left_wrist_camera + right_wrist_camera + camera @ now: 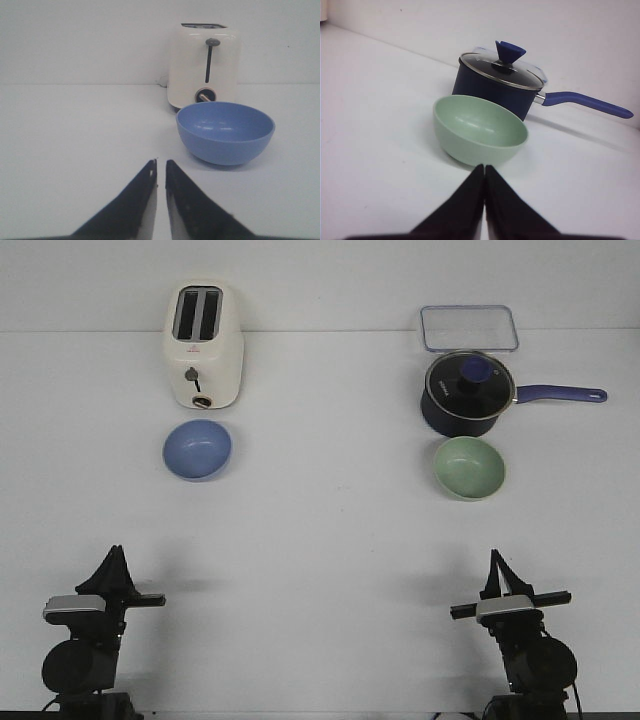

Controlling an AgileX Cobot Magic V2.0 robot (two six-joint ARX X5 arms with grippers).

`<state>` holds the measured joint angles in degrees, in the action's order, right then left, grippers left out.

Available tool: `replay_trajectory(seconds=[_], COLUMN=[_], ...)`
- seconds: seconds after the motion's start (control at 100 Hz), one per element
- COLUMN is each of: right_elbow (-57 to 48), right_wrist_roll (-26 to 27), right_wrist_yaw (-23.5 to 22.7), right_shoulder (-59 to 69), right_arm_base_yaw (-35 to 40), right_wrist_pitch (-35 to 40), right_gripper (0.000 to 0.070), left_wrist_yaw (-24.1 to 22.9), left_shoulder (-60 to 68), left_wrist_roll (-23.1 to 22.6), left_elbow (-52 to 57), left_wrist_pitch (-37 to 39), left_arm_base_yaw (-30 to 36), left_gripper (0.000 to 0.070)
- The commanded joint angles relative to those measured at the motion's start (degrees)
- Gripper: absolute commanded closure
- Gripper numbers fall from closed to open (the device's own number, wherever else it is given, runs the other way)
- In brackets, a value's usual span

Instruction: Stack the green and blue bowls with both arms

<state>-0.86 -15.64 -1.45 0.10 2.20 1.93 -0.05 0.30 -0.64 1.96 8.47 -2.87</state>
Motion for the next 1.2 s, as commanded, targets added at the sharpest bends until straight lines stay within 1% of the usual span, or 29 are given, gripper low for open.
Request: replay_trajectory(seconds=[0.0, 0.66, 0.78, 0.83, 0.88, 0.94, 1.0, 1.05, 1.12, 1.19], right_elbow=[0.13, 0.13, 0.13, 0.13, 0.13, 0.13, 0.04, -0.63, -3.3, -6.8], right_wrist_roll=[-0.28, -0.2, 1.88, 3.98, 8.35, 16.15, 24.79, 30.42, 35.47, 37.05], right_wrist_yaw=[-0.02, -0.04, -0.22, -0.2, -0.13, 0.61, 2.95, 3.37, 3.34, 3.19], right_shoulder=[-0.02, -0.02, -0.02, -0.02, -0.02, -0.02, -0.02, -0.02, 0.2, 2.45], right_arm_base_yaw=[0.04, 0.04, 0.04, 0.04, 0.04, 0.04, 0.04, 0.02, 0.04, 0.04], right_wrist_pitch=[-0.68, -0.68, -0.68, -0.92, -1.09, -1.14, -1.07, -0.61, 2.58, 5.73], right_gripper=[0.07, 0.07, 0.07, 0.07, 0.07, 0.07, 0.07, 0.07, 0.07, 0.07], left_wrist_yaw=[0.09, 0.09, 0.09, 0.09, 0.09, 0.09, 0.09, 0.09, 0.09, 0.09], left_shoulder=[-0.11, -0.11, -0.11, -0.11, -0.11, -0.11, -0.11, -0.11, -0.11, -0.11], left_wrist_roll=[0.04, 0.04, 0.04, 0.04, 0.04, 0.04, 0.04, 0.04, 0.04, 0.04], left_elbow=[-1.14, -1.14, -1.14, -1.14, -1.14, -1.14, -1.14, -1.14, -1.14, -1.14], left_wrist_pitch=[0.61, 0.61, 0.61, 0.59, 0.61, 0.61, 0.59, 0.61, 0.61, 0.59], left_arm_base_yaw=[-0.11, -0.11, -0.11, -0.11, -0.11, -0.11, -0.11, -0.11, -0.11, -0.11], left_gripper=[0.0685, 0.0685, 0.0685, 0.0685, 0.0685, 0.0685, 0.0685, 0.0685, 0.0685, 0.0685])
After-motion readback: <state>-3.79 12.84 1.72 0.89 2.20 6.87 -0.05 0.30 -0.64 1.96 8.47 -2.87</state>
